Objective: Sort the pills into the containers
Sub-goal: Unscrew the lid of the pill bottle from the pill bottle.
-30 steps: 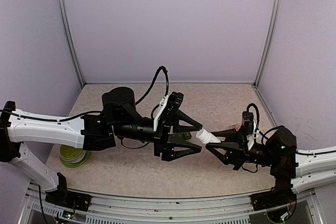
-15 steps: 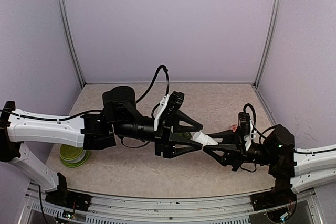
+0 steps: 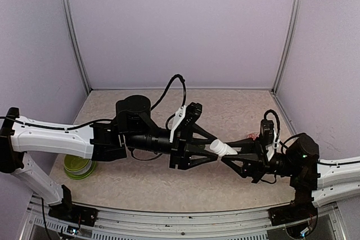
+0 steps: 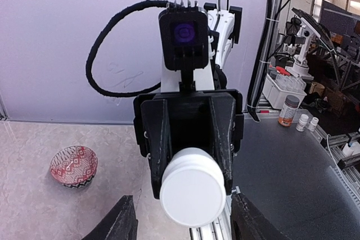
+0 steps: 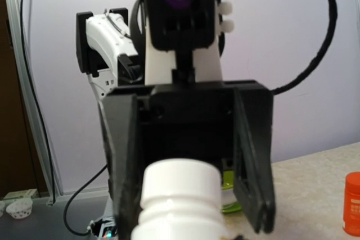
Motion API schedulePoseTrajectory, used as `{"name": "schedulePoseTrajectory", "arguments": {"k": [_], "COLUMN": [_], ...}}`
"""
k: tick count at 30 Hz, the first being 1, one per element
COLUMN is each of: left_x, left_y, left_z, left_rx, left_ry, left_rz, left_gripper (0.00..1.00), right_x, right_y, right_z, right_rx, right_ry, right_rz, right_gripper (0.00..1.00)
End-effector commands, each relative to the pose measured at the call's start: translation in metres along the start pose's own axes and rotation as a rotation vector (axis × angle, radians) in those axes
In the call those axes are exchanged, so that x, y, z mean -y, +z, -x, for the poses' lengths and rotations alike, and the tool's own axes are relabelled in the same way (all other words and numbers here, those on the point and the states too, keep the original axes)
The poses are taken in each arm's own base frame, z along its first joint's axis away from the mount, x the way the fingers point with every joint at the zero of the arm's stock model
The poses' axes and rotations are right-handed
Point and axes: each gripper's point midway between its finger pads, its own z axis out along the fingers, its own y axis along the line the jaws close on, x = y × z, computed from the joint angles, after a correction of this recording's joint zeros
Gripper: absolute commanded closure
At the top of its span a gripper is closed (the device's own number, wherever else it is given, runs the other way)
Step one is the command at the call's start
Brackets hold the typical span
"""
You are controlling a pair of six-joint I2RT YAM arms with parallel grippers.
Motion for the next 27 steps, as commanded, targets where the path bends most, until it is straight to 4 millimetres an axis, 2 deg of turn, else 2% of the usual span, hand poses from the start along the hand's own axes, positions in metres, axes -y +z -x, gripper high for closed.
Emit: {"name": "schedulePoseTrajectory", "arguments": {"k": [1,4,7,13,20,27], "left_x": [-0.001,0.002,0.006,0.008,0.008,0.003], "left_y": [0.003,0.000,-0.004,-0.006,-0.010,-0.008], "left_z": [0.007,0.011,0.016,0.022,0.026,0.025], "left_rx": [0.017,0.035,0.059,0.072,0.091,0.089], "left_ry": [0.007,0.011,0.022,0.023,-0.002,-0.029], "left_rz": [0.010,0.003,-0.007,-0.023,-0.048,-0.052], "left_gripper": [0.45,0.43,0.31,0.27,0.30,0.41], "right_x": [-0.005,-0.004,-0.003,-0.002,-0.001,0.000], "right_y": [-0.001,-0.001,-0.001,0.000,0.001,0.001], "right_z": [0.019,0.017,0.014,0.012,0.008,0.007], "right_rx": [0.058,0.055,0.049,0.043,0.033,0.030], "right_ry": [-0.008,-0.005,-0.003,-0.004,-0.001,0.001], "right_rz": [0.016,0.013,0.006,0.007,0.001,0.000], "right_gripper": [0.93,0.93,0.93,0.93,0.93,0.93]}}
